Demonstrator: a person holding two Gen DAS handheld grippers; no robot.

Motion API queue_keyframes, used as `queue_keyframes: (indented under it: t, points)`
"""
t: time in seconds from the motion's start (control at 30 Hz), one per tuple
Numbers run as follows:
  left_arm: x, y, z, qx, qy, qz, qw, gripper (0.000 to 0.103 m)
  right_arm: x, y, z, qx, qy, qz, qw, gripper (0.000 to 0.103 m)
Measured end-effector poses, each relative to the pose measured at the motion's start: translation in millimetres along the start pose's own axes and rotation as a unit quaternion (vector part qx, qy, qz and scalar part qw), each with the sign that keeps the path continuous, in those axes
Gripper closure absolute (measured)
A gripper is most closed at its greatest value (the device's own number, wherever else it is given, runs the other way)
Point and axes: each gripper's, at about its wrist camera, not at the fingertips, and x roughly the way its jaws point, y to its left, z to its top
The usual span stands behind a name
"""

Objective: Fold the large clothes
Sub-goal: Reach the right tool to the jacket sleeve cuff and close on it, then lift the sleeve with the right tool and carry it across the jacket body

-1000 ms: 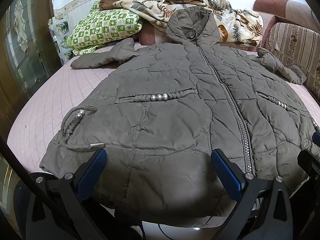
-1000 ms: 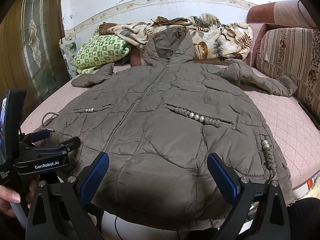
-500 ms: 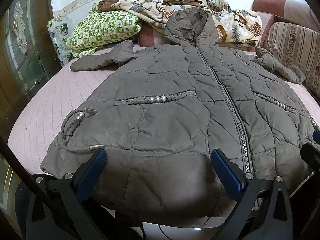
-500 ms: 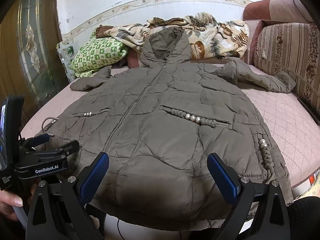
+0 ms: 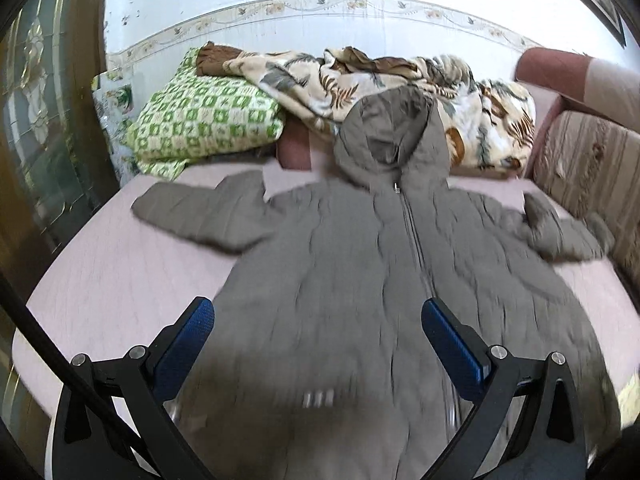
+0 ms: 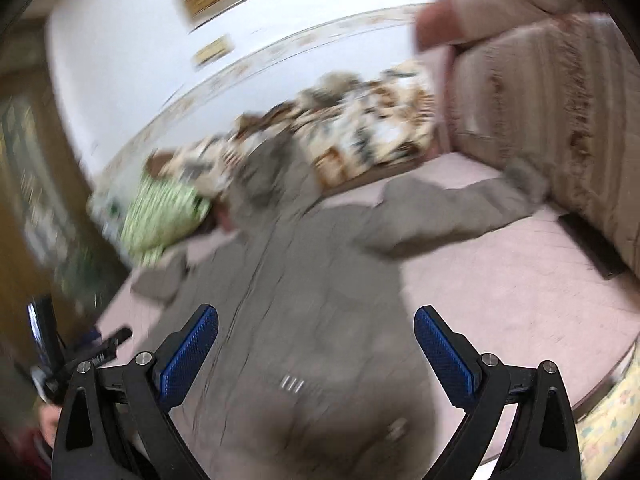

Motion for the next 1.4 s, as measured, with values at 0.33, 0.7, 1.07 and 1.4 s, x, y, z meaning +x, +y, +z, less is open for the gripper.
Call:
queue_keyframes:
  t: [0.33, 0.7, 1.07, 1.4]
  points:
    - [84, 2, -3, -0.028, 0.074, -0.016, 0.9967, 0.000, 38, -164, 88, 0.206, 0.020, -0.099, 0.973, 0.034]
    - [103, 1, 0, -0.009, 0.079, -0.013, 0.9968, 0.000, 157, -259, 93, 0.259, 0.066, -0.198, 0.943, 0.037]
    - [114, -2, 0, -0.005, 0.080, -0.006, 0.9967, 0.000, 215, -336, 91, 0.247, 0.101, -0.278, 0.923, 0.037]
    - [121, -5, -3, 0.000, 0.089, -0.001, 0.9961, 0.000, 247, -343, 97, 0.167, 0.119, -0.302, 0.931, 0.088]
